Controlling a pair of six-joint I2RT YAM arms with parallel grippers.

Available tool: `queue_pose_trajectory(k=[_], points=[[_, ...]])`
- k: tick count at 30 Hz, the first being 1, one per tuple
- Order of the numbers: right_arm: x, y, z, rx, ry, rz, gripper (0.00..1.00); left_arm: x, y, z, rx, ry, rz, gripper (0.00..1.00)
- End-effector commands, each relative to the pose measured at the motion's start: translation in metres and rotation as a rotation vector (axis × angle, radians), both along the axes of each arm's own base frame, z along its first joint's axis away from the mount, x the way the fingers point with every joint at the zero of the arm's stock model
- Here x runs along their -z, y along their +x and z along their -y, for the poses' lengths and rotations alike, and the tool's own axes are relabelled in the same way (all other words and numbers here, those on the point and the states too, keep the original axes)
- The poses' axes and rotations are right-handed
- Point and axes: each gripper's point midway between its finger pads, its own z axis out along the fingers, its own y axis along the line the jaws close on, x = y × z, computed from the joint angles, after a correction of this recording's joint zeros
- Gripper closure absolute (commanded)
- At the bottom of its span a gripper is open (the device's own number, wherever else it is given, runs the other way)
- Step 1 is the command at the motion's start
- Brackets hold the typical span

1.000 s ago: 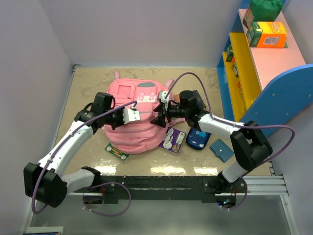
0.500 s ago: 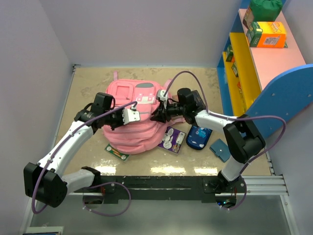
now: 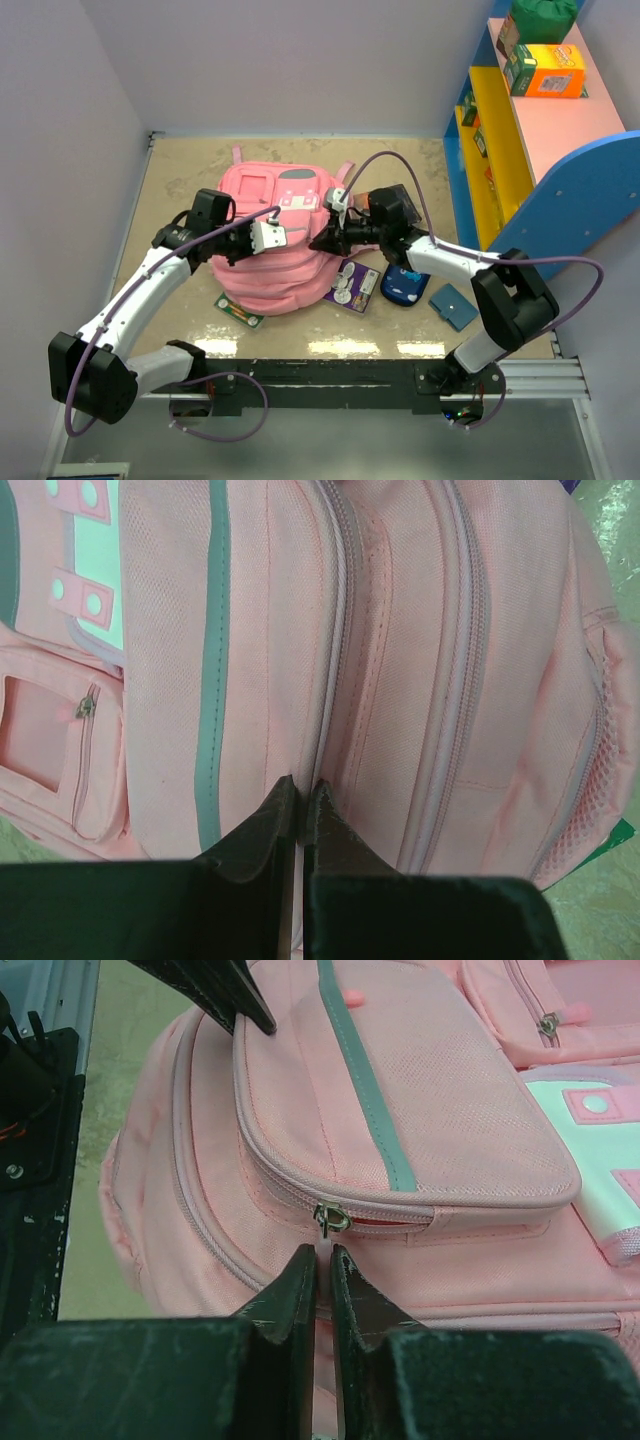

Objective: Pack the student bag
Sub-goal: Unzip the student bag at the center of the board.

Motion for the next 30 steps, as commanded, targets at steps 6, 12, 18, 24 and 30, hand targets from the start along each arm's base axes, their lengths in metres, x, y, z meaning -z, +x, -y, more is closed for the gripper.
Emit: queue_pose_trajectory(k=[6,12,18,24,30], points=[[-0.026,-0.008,-0.006,0.039,0.045,0.046,1.00,-0.025,0.009,0.016,0.030,-0.082,0.086,1.00],[-0.017,0.011,0.004,0.336,-0.080,0.084,1.00,-0.027,0.019,0.012,-0.050,-0.092,0.105,1.00],[-0.043,-0.020,-0.010,0.372,-0.034,0.127,1.00,-0.023,0.027,0.015,-0.124,-0.118,0.092,1.00],[-0.047,-0.035,-0.023,0.386,-0.030,0.126,1.00,-0.021,0.022,0.022,-0.148,-0.162,0.017,1.00],[-0.039,-0.049,-0.042,0.421,-0.022,0.075,1.00,-0.031,0.020,0.033,-0.149,-0.207,-0.024,1.00]])
